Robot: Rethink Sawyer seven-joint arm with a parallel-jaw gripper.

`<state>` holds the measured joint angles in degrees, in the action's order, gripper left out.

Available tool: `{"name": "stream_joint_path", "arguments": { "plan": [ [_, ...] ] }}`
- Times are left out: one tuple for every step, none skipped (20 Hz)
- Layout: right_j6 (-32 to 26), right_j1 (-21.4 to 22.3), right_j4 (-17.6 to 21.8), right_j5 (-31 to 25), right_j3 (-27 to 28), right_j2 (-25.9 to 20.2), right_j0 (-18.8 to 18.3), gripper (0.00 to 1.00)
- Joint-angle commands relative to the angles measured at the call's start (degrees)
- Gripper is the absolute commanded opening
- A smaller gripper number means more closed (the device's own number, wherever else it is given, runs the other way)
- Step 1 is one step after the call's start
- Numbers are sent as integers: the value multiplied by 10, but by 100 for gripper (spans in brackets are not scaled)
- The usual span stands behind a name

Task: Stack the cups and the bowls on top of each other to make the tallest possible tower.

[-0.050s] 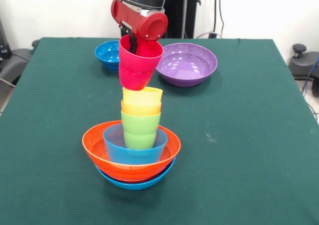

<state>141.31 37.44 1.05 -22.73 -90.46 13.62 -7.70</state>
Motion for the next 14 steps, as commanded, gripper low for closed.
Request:
{"name": "stream_joint_path", "arguments": {
  "plan": [
    [-10, -3, 11, -73, -23, -59, 10, 0],
    [-9, -3, 10, -72, -23, -60, 9, 0],
    [-8, -3, 9, -71, -22, -60, 9, 0],
    [-7, -4, 10, -69, -22, -59, 11, 0],
    [-2, -7, 8, -62, -24, -61, 10, 0],
    [0, -7, 5, -52, -29, -67, 7, 0],
    [3, -8, 4, -46, -31, -68, 7, 0],
    [9, -9, 1, -38, -36, -70, 7, 0],
    [13, -10, -1, -34, -36, -70, 8, 0],
    [16, -11, -1, -33, -37, -70, 9, 0],
    [18, -12, -2, -31, -37, -70, 11, 0],
    [20, -12, -3, -30, -38, -70, 11, 0],
    [22, -12, -4, -30, -39, -71, 10, 0],
    [23, -13, -5, -30, -39, -71, 11, 0]
  ]
}}
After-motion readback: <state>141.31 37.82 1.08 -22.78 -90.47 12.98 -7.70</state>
